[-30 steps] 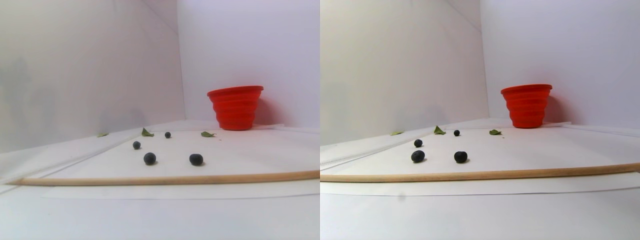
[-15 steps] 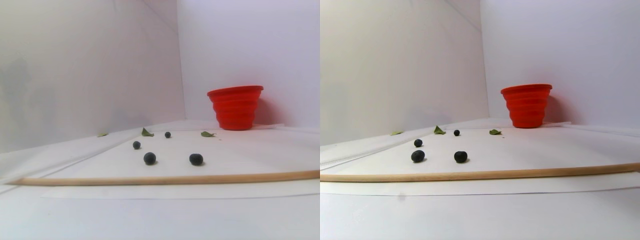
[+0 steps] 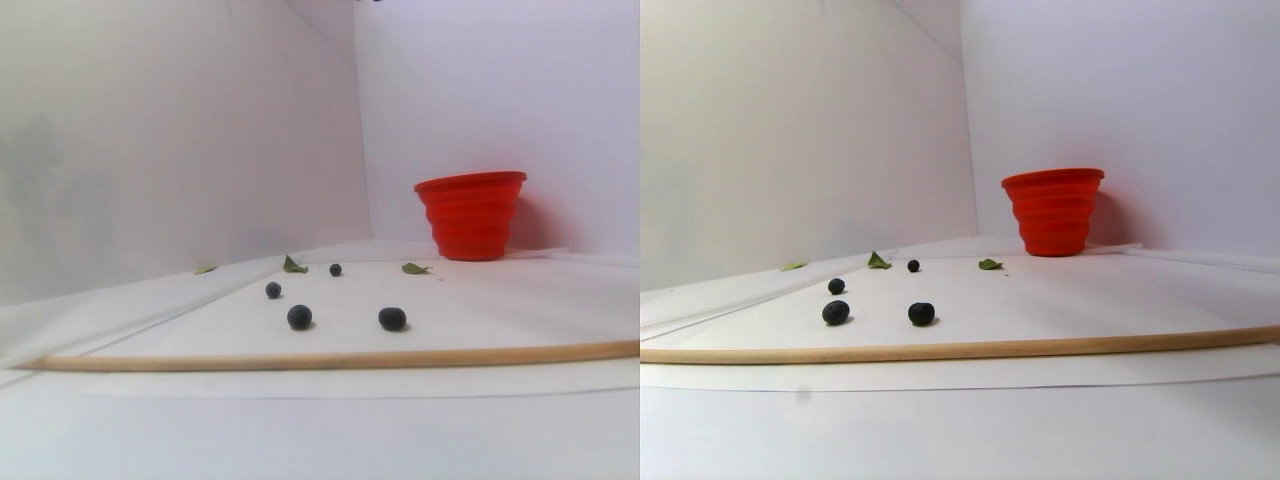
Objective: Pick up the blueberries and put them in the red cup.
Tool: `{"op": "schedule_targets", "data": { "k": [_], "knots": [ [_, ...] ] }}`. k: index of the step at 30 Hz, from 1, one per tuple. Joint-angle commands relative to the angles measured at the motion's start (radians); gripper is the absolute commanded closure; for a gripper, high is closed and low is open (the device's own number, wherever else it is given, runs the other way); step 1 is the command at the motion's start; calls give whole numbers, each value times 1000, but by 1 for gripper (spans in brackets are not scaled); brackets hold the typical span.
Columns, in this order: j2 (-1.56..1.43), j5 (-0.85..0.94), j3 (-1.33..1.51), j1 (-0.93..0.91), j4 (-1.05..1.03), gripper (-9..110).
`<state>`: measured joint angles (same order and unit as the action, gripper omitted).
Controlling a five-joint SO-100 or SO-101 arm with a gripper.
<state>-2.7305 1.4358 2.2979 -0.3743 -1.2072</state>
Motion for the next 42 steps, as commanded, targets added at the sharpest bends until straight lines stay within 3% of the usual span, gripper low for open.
{"op": "schedule_targets", "data": {
  "k": [1, 18, 42],
  "knots": [
    [37, 46, -18, -9, 44, 87],
    [186, 255, 98, -29, 225, 85],
    [472, 400, 86, -14, 485, 84]
  ]
}}
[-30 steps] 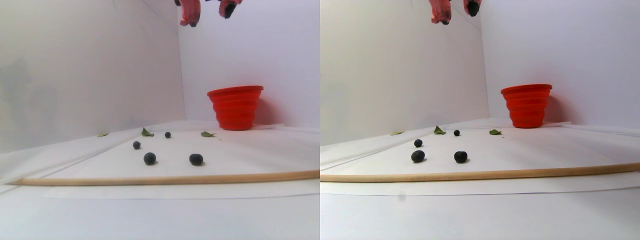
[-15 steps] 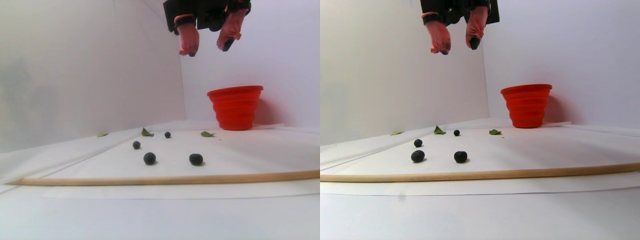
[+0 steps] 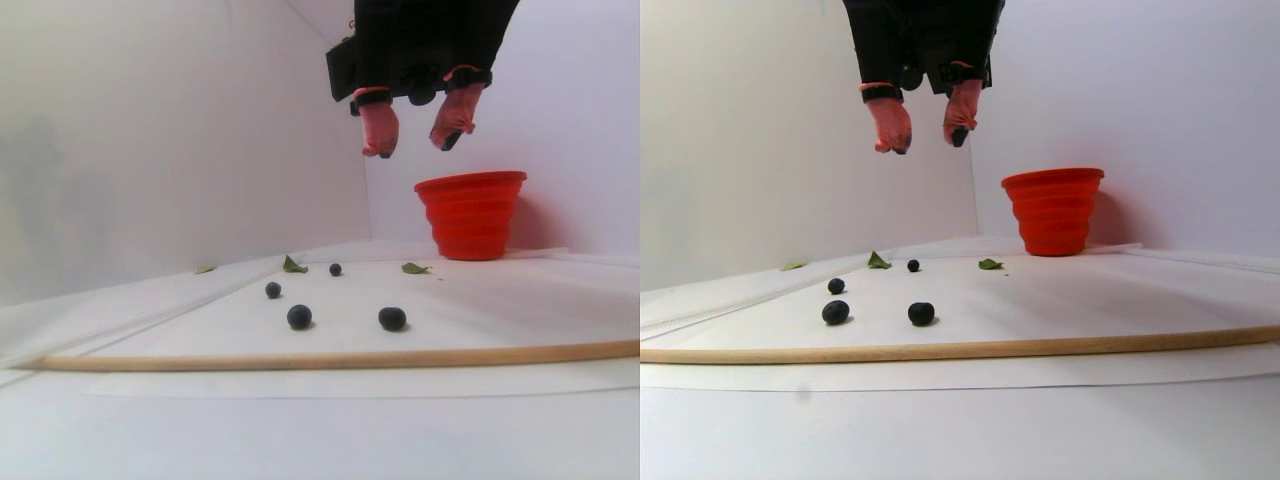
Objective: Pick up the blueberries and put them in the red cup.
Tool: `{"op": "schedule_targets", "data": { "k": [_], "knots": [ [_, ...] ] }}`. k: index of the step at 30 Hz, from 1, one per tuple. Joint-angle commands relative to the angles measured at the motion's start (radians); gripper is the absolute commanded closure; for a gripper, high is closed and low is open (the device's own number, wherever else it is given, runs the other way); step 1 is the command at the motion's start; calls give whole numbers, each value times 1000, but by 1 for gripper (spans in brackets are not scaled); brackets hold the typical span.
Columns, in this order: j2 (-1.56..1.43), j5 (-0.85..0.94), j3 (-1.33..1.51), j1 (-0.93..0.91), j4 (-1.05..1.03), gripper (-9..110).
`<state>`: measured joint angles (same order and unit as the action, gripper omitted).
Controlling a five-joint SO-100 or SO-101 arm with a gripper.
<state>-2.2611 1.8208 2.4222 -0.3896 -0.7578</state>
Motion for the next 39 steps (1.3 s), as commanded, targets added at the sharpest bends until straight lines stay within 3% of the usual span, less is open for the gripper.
{"op": "schedule_targets", "data": {
  "k": [1, 39],
  "knots": [
    [11, 21, -38, 3, 43, 84],
    [422, 155, -2, 64, 403, 83]
  ]
}}
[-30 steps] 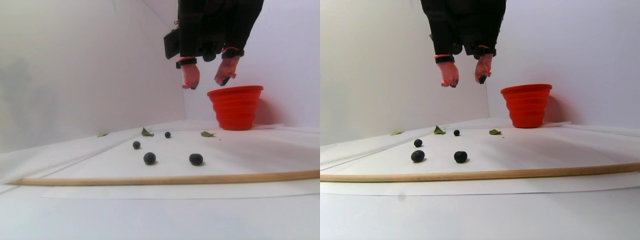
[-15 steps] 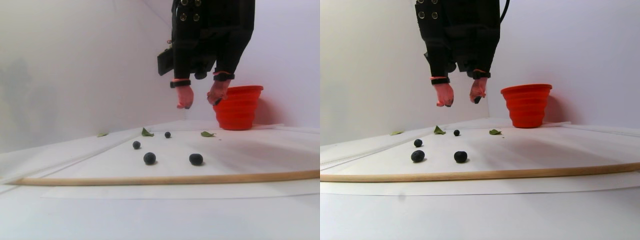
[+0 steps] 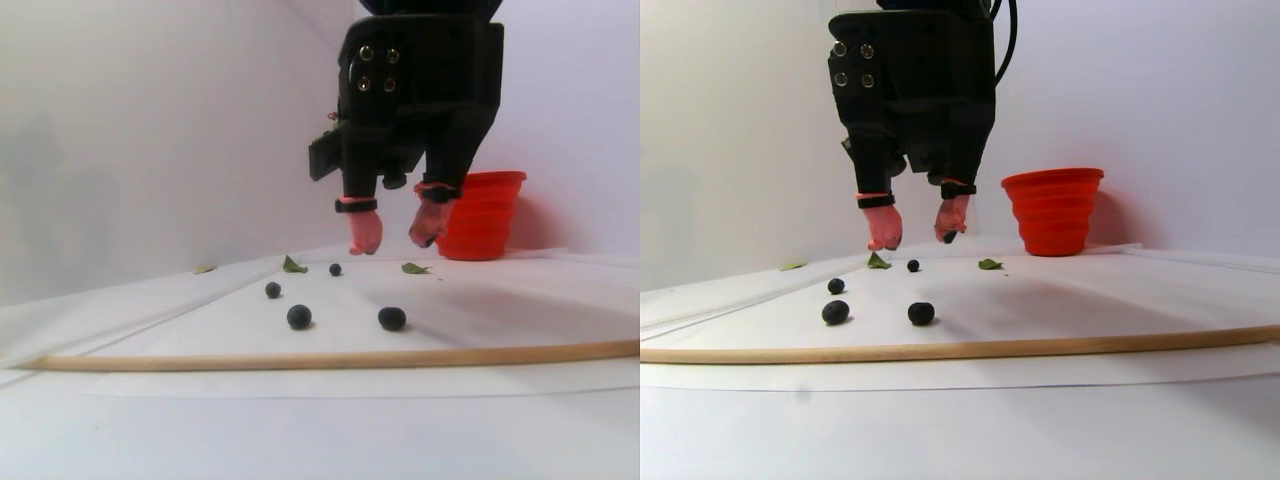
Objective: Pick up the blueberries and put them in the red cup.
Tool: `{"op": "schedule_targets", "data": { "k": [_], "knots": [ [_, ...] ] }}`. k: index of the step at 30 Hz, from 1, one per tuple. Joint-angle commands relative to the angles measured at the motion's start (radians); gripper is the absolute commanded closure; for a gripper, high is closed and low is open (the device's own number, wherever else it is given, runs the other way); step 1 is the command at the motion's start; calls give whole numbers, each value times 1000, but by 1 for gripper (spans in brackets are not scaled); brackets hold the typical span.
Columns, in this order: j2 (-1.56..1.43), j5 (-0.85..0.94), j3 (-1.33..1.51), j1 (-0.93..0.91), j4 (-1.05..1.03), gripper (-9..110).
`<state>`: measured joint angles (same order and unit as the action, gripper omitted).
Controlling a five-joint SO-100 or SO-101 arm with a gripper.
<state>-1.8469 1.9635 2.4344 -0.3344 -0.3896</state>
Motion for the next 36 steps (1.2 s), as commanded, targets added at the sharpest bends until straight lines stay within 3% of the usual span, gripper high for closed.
{"op": "schedule_targets", "data": {
  "k": [1, 36],
  "knots": [
    [20, 12, -14, 9, 48, 83],
    [255, 9, -107, 14, 227, 82]
  ]
}}
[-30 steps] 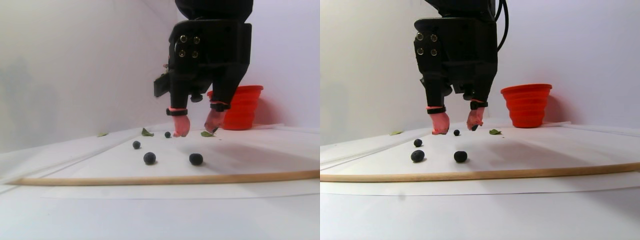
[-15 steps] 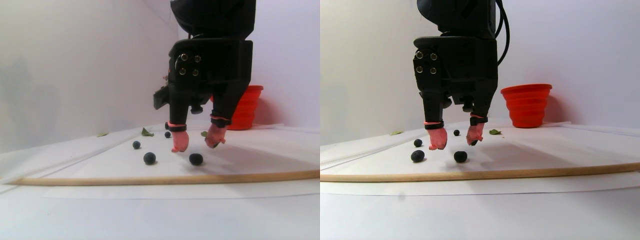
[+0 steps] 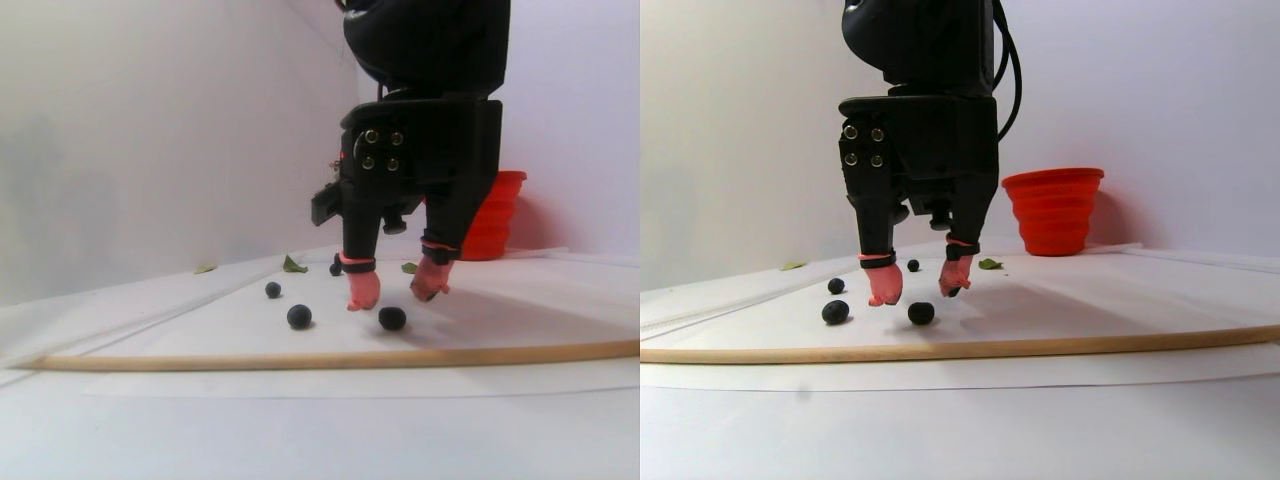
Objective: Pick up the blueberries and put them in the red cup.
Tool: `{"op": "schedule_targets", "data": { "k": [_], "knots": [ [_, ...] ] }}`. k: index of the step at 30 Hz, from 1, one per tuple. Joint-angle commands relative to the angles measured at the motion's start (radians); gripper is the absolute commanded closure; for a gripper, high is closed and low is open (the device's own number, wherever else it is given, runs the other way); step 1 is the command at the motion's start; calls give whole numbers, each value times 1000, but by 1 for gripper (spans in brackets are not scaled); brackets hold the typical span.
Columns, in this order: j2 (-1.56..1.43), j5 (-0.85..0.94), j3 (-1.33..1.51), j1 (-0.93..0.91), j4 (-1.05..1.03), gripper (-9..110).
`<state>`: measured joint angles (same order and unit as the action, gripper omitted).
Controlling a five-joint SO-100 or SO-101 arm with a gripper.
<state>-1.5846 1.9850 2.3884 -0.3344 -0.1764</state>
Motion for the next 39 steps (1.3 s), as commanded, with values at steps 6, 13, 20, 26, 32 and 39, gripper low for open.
{"op": "schedule_targets", "data": {
  "k": [6, 13, 20, 26, 32, 39],
  "knots": [
    [17, -23, -71, 18, 28, 82],
    [44, -28, -75, 23, 52, 82],
    [71, -37, -81, 29, 74, 82],
    [97, -37, -84, 28, 106, 82],
    [114, -43, -86, 28, 135, 83],
    [123, -46, -89, 26, 143, 84]
  ]
}}
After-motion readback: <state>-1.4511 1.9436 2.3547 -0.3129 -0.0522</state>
